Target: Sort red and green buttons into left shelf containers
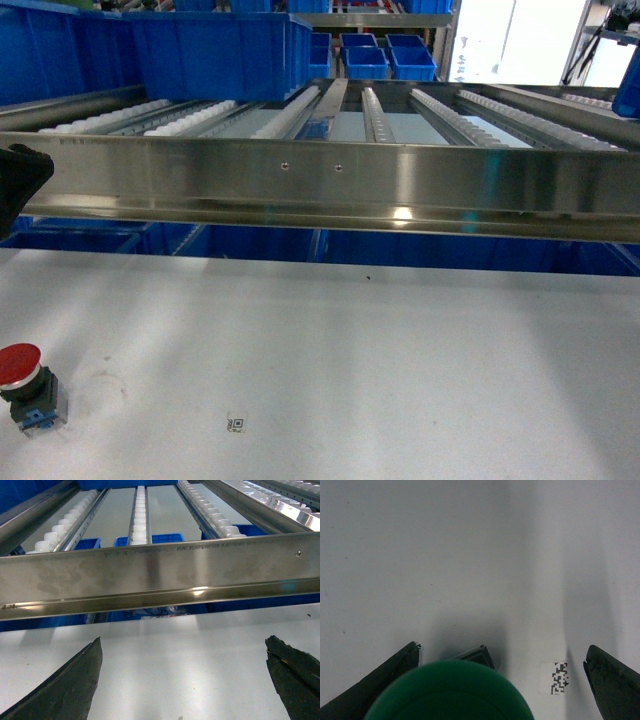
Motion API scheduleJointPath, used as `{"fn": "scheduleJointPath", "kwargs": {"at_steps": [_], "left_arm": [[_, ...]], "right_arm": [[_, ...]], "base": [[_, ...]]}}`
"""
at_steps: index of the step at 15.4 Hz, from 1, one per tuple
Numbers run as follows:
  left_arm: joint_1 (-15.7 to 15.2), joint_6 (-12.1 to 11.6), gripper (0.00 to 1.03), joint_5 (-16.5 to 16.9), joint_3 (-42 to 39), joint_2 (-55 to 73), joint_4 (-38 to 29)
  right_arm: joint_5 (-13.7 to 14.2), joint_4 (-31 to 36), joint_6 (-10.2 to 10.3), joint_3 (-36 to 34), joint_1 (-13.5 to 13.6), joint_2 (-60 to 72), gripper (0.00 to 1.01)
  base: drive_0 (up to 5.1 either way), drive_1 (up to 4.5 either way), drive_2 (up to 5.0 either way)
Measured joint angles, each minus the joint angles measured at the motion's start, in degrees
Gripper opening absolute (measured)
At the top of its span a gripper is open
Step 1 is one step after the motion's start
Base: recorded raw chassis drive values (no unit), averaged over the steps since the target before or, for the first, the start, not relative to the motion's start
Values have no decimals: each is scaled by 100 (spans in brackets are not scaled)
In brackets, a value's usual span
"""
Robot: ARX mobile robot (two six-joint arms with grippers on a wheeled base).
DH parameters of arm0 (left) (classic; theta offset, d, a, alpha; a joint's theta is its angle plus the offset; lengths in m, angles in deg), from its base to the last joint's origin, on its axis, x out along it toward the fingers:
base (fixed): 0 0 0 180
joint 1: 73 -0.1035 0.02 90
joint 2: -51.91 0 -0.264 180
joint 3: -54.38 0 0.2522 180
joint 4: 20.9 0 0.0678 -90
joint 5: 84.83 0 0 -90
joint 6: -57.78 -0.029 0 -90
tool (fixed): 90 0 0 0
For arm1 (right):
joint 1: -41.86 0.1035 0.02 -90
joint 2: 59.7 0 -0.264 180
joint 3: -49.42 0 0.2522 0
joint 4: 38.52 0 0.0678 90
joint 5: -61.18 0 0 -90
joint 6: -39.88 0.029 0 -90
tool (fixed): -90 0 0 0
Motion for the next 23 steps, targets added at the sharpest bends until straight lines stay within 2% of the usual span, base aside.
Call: {"fn": "scheduleJointPath", "kwargs": {"at_steps": [5, 7, 10, 11, 15, 18, 20, 22, 23], "left_arm": [[0, 0, 98, 0, 0, 0, -2], [0, 0, 98, 0, 0, 0, 0], [0, 0, 98, 0, 0, 0, -2], [0, 0, 98, 0, 0, 0, -2], [0, 0, 98, 0, 0, 0, -2], [0, 0, 98, 0, 0, 0, -2], [0, 0, 98, 0, 0, 0, -2], [0, 0, 98, 0, 0, 0, -2], [0, 0, 98, 0, 0, 0, -2]], "right_arm": [[-26, 72, -31, 28, -61, 37, 95], [-151, 140, -50, 50, -68, 39, 77], [-243, 170, -61, -4, -59, 39, 42], [-238, 258, -81, -81, -57, 31, 36], [-212, 863, -72, -636, 28, -170, 36], [-433, 1613, 35, -1276, 52, -1143, 35], [-734, 1495, 232, -1720, -68, -2199, 35], [-1080, 697, 387, -2293, -267, -3694, 35], [-1228, 223, 393, -2476, -313, -4478, 35]], "base": [[0, 0, 0], [0, 0, 0], [0, 0, 0], [0, 0, 0], [0, 0, 0], [0, 0, 0], [0, 0, 0], [0, 0, 0], [0, 0, 0]]}}
